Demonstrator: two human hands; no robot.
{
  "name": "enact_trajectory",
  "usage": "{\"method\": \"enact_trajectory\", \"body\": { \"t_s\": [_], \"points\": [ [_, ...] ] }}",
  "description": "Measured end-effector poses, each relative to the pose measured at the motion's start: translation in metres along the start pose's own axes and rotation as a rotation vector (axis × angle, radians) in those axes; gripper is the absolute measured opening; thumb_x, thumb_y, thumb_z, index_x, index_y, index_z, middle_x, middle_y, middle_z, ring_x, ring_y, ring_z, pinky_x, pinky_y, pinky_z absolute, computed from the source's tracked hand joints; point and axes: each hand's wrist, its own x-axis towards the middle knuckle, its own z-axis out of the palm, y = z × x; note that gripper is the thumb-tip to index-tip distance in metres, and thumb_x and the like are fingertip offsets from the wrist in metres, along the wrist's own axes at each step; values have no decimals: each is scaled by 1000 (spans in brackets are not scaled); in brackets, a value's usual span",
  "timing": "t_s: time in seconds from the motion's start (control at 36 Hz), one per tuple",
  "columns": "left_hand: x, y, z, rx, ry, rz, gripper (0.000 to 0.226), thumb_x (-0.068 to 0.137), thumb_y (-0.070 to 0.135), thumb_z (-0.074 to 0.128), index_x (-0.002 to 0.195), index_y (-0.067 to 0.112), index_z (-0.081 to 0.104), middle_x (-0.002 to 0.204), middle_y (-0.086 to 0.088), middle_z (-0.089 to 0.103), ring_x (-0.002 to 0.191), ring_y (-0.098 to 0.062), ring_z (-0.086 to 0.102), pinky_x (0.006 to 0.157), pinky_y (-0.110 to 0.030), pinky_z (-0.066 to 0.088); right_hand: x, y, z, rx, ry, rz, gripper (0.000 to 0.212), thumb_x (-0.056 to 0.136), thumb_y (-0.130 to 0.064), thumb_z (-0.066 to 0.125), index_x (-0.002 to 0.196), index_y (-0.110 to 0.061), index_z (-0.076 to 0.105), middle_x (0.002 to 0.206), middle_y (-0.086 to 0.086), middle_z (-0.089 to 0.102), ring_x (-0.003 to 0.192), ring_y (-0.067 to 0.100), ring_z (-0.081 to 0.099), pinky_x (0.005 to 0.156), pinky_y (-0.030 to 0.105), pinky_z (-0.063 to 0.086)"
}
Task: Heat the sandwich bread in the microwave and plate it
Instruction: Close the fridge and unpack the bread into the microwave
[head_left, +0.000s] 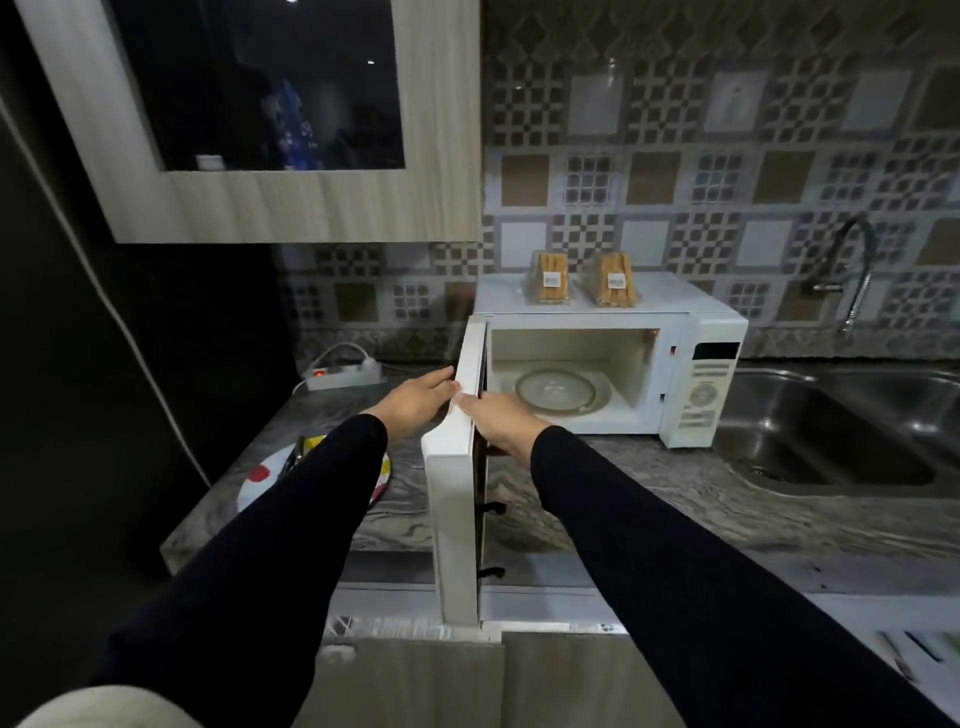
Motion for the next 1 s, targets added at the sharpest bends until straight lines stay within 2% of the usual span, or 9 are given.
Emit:
{"method": "enact_trajectory", "body": {
  "t_s": [0.06, 0.14, 0.39, 0.47, 0.53, 0.67, 0.78, 0.89, 1.0],
  "points": [
    [-5, -2, -6, -31, -14, 13, 48, 101, 29, 44, 148, 22, 34, 147, 0, 43, 132, -17, 45, 108, -23, 34, -1, -4, 10, 70, 1, 19, 57, 99, -42, 41, 141, -4, 42, 136, 11, 54, 111, 24, 56, 88, 28, 42],
    [-10, -7, -16, -107, -37, 12, 45, 103, 19, 40, 147, 15, 35, 145, -4, 45, 128, -18, 49, 100, -23, 38, -3, -10, 25, 158, -16, 50, 59, 97, -44, 42, 144, -9, 40, 138, 8, 53, 122, 27, 54, 102, 35, 44],
    [-18, -6, -24, -86, -100, 45, 41, 104, 15, 35, 145, 13, 39, 140, -4, 49, 114, -16, 53, 86, -20, 44, -8, -14, 30, 185, 7, 84, 51, 101, -40, 37, 144, -11, 42, 140, 6, 51, 127, 23, 49, 102, 33, 40],
    [-13, -4, -26, 5, -75, 54, 40, 103, 17, 37, 142, 12, 43, 144, -7, 47, 119, -14, 50, 98, -24, 39, -11, -13, 27, 171, 7, 78, 51, 101, -42, 35, 141, -12, 43, 126, 3, 56, 117, 21, 52, 88, 30, 40],
    [-9, -1, -30, 67, 24, 63, 43, 101, 22, 41, 143, 12, 42, 148, -5, 42, 134, -19, 41, 113, -28, 30, -11, -15, 25, 179, 18, 74, 49, 100, -42, 34, 135, -11, 48, 109, 1, 57, 107, 20, 53, 93, 31, 45],
    [2, 25, -31, 201, 141, 131, 48, 99, 32, 43, 144, 14, 42, 150, -3, 40, 140, -21, 35, 117, -32, 23, -17, -19, -2, 115, 93, 48, 59, 100, -44, 32, 148, -9, 34, 147, 4, 41, 133, 23, 43, 113, 38, 35],
    [15, 56, -25, 244, 160, 187, 49, 99, 34, 44, 142, 11, 44, 149, -6, 41, 139, -23, 36, 116, -31, 26, -16, -14, -36, 106, 170, 44, 57, 101, -45, 33, 147, -12, 35, 148, 4, 39, 125, 25, 48, 100, 36, 42],
    [31, 87, -15, 247, 141, 198, 54, 97, 37, 46, 143, 9, 43, 150, -7, 41, 139, -23, 37, 117, -32, 27, -6, -8, -70, 56, 271, 41, 61, 100, -45, 35, 150, -10, 30, 153, 6, 34, 137, 26, 40, 113, 40, 34],
    [58, 123, 1, 274, 154, 201, 56, 97, 37, 45, 144, 8, 40, 151, -8, 37, 140, -25, 34, 115, -32, 25, 10, 1, -116, 37, 371, 39, 54, 99, -41, 39, 141, -7, 41, 143, 11, 46, 126, 30, 49, 108, 42, 40]
  ]
}}
